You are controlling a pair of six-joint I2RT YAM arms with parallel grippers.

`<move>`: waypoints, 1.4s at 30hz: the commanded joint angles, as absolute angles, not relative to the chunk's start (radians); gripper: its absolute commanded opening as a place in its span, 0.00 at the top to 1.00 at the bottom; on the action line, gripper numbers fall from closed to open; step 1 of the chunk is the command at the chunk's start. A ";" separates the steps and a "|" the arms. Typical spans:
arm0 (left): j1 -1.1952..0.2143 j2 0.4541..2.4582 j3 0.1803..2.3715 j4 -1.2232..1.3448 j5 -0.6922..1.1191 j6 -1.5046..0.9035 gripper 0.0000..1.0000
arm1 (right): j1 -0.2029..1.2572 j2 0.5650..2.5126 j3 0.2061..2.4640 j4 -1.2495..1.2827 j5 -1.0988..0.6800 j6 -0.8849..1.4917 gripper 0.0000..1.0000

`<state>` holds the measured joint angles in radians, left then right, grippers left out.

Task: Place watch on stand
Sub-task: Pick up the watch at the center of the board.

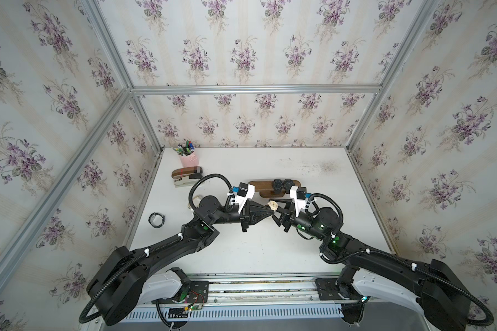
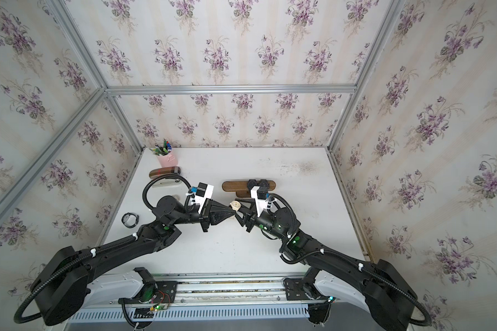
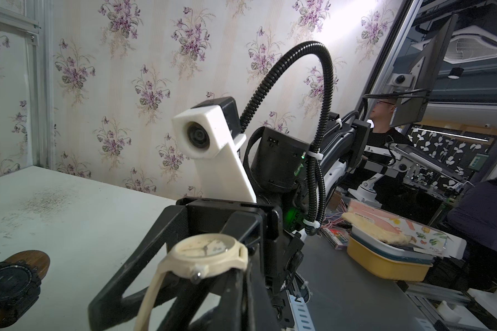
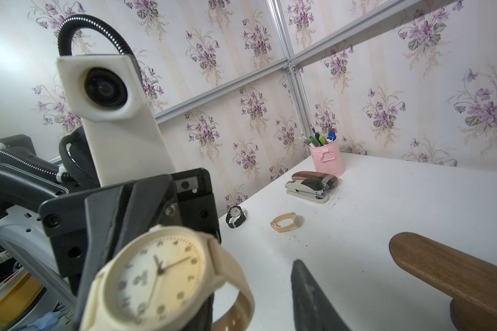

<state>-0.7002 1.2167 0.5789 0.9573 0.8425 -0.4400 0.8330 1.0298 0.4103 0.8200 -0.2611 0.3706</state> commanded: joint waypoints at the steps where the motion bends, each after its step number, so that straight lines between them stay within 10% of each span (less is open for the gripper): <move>1: -0.704 1.218 0.582 1.008 0.872 -0.444 0.98 | 0.833 1.059 0.418 0.918 -0.276 0.385 0.67; 9: -0.704 1.171 0.545 0.927 0.799 -0.397 0.96 | 0.834 1.010 0.405 0.864 -0.122 0.345 1.00; 27: -0.712 1.126 0.611 0.538 0.726 -0.230 0.69 | 0.835 0.916 0.419 0.714 -0.025 0.242 1.00; 42: -0.998 1.098 0.683 0.298 -0.207 -0.064 0.42 | 0.936 0.992 0.530 0.610 0.344 0.308 1.00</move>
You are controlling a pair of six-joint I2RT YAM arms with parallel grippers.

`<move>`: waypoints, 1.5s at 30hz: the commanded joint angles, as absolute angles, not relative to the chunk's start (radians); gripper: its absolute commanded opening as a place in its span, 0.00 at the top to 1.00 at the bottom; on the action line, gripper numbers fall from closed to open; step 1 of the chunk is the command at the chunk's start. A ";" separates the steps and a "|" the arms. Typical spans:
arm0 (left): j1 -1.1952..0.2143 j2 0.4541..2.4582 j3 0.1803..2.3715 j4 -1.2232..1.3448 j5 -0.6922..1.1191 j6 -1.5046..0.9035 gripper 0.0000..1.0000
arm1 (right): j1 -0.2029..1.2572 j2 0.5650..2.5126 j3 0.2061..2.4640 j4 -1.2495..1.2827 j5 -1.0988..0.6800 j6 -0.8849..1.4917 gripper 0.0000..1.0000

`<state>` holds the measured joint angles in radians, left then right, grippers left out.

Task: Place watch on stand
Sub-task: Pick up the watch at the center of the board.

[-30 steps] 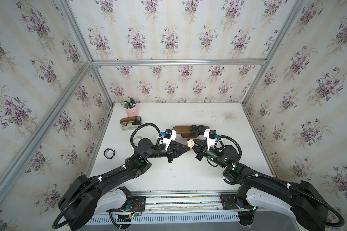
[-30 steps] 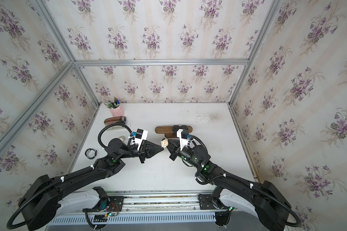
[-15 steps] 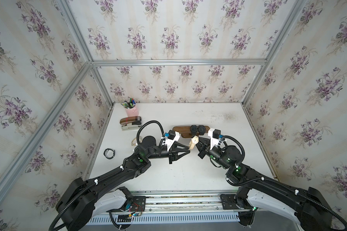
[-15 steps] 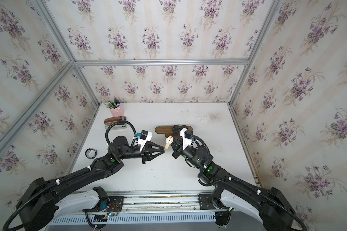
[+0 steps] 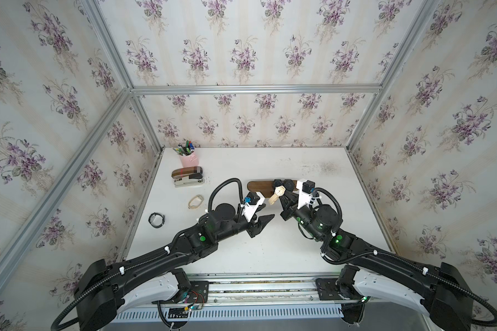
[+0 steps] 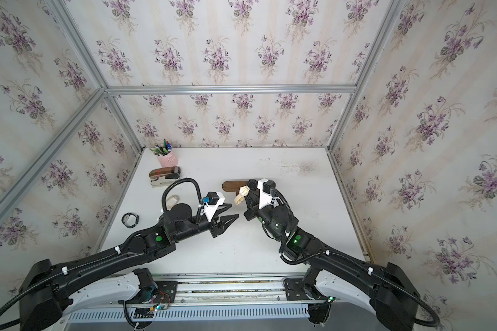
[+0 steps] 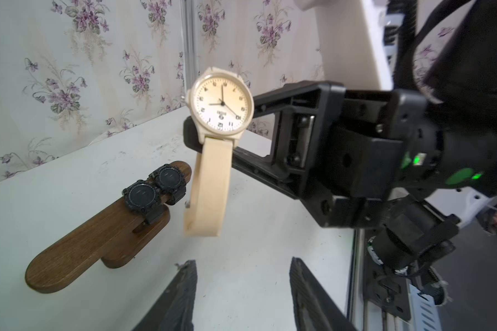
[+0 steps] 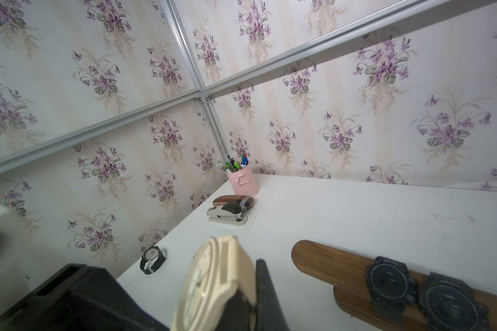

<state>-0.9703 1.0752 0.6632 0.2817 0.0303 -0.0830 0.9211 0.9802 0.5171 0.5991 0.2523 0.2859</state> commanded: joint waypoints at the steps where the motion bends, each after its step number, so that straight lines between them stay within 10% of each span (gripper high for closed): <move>1: -1.008 1.113 0.692 0.306 -0.235 -0.073 0.42 | 0.942 0.997 0.531 0.610 0.349 0.315 1.00; 15: -1.015 1.174 0.704 0.393 -0.313 -0.128 0.44 | 0.968 1.024 0.526 0.613 0.389 0.328 1.00; 28: -1.015 1.231 0.738 0.362 -0.414 -0.150 0.81 | 0.995 1.032 0.520 0.589 0.417 0.345 1.00; 45: -0.927 1.248 0.767 0.331 -0.319 -0.121 0.98 | 1.017 1.007 0.496 0.528 0.353 0.280 0.95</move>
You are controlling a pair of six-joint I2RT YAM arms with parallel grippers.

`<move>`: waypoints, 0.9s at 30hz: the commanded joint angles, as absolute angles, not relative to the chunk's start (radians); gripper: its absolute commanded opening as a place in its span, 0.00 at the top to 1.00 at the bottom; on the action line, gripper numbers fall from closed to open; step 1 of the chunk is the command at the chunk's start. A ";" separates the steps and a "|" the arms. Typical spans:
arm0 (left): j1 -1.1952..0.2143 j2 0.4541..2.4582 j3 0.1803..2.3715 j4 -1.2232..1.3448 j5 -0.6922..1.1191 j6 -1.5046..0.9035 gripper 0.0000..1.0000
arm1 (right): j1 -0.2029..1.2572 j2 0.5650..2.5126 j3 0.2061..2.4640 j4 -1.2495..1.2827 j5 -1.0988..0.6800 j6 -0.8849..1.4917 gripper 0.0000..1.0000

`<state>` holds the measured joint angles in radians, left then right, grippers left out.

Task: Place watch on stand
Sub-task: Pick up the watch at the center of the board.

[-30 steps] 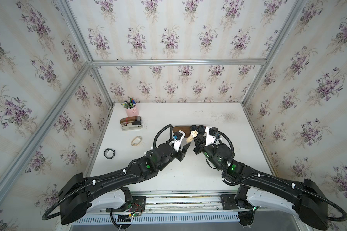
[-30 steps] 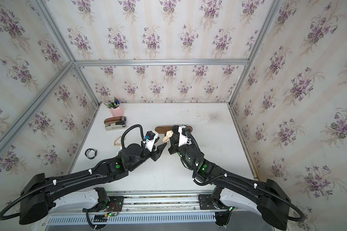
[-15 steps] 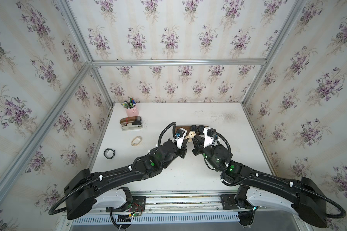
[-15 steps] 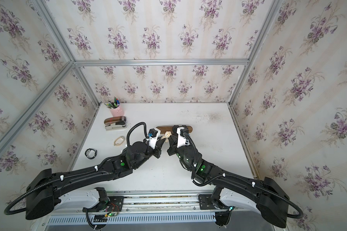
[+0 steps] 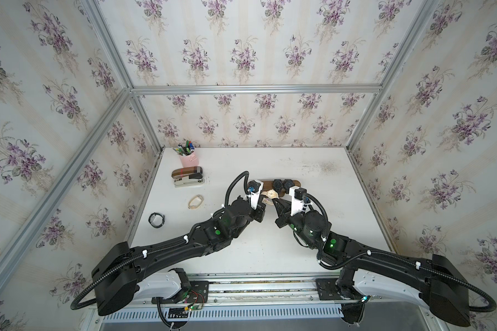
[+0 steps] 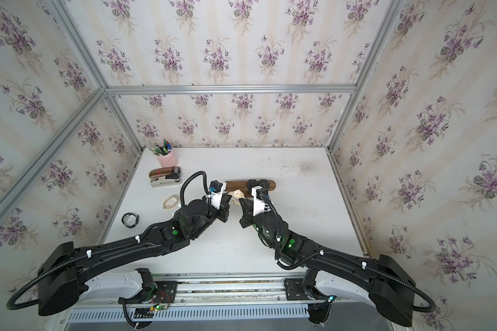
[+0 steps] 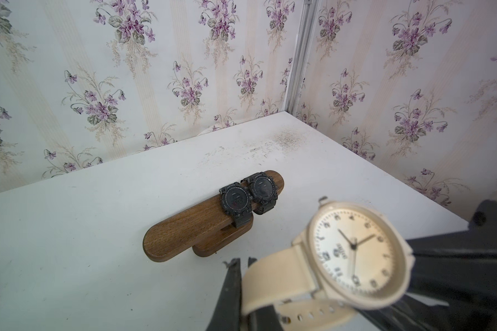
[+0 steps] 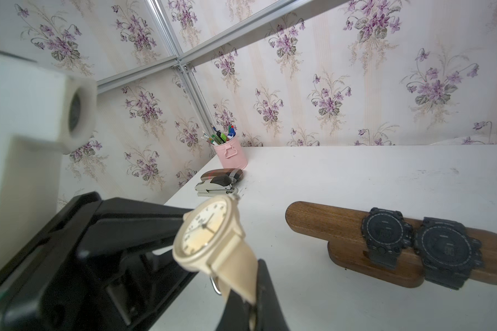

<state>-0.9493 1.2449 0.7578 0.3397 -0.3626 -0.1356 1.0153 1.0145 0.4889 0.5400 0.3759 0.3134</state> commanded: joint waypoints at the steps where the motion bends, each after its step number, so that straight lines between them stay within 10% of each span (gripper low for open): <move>1: -0.912 1.247 0.766 0.333 -0.286 -0.121 0.98 | 1.017 1.003 0.502 0.512 0.336 0.264 0.92; 10: -0.848 1.277 0.753 0.325 -0.090 -0.010 0.99 | 1.017 0.949 0.549 0.322 0.235 0.158 0.53; 27: -0.847 1.278 0.768 0.292 0.090 0.112 0.98 | 1.017 0.924 0.662 0.108 0.197 0.279 0.46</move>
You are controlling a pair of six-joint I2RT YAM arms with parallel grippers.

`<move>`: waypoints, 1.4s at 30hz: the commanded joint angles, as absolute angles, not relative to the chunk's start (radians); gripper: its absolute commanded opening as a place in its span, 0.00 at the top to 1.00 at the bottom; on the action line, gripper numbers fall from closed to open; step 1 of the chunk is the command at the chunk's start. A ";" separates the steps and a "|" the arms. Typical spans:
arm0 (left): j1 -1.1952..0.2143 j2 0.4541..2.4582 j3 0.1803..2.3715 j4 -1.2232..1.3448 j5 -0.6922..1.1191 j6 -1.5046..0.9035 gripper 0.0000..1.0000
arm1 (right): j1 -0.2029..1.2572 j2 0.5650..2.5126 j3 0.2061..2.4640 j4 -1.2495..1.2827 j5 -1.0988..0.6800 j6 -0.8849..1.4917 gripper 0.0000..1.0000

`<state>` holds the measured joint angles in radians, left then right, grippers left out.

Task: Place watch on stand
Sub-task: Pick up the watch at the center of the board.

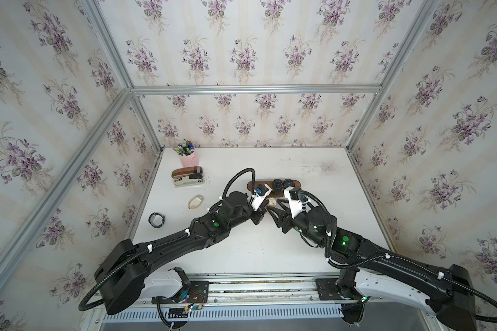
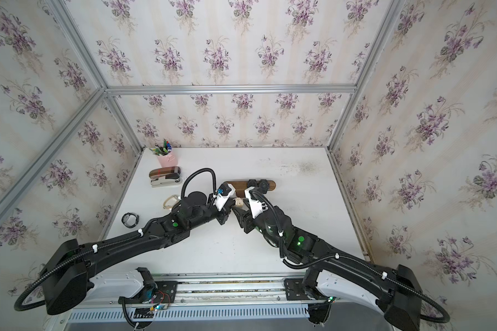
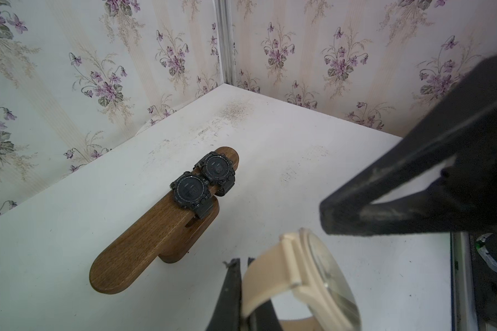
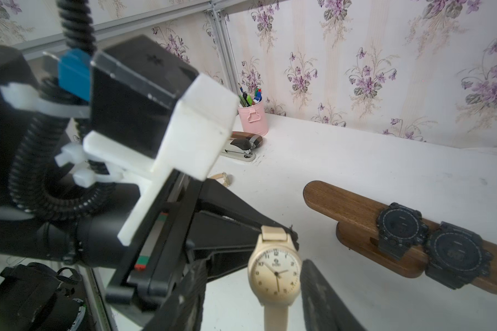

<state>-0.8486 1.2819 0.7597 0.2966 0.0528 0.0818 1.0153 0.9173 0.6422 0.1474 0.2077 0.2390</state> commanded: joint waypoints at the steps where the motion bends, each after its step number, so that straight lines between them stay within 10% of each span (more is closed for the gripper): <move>1: -0.847 1.276 0.767 0.288 0.092 0.113 0.98 | 1.017 0.928 0.669 0.101 0.200 0.283 0.47; 28: -0.735 1.171 0.653 0.399 0.203 0.030 0.98 | 0.954 0.838 0.628 0.050 0.092 0.303 0.39; 42: -0.727 1.149 0.670 0.439 0.460 0.021 0.96 | 0.805 0.891 0.589 0.191 -0.262 0.303 0.42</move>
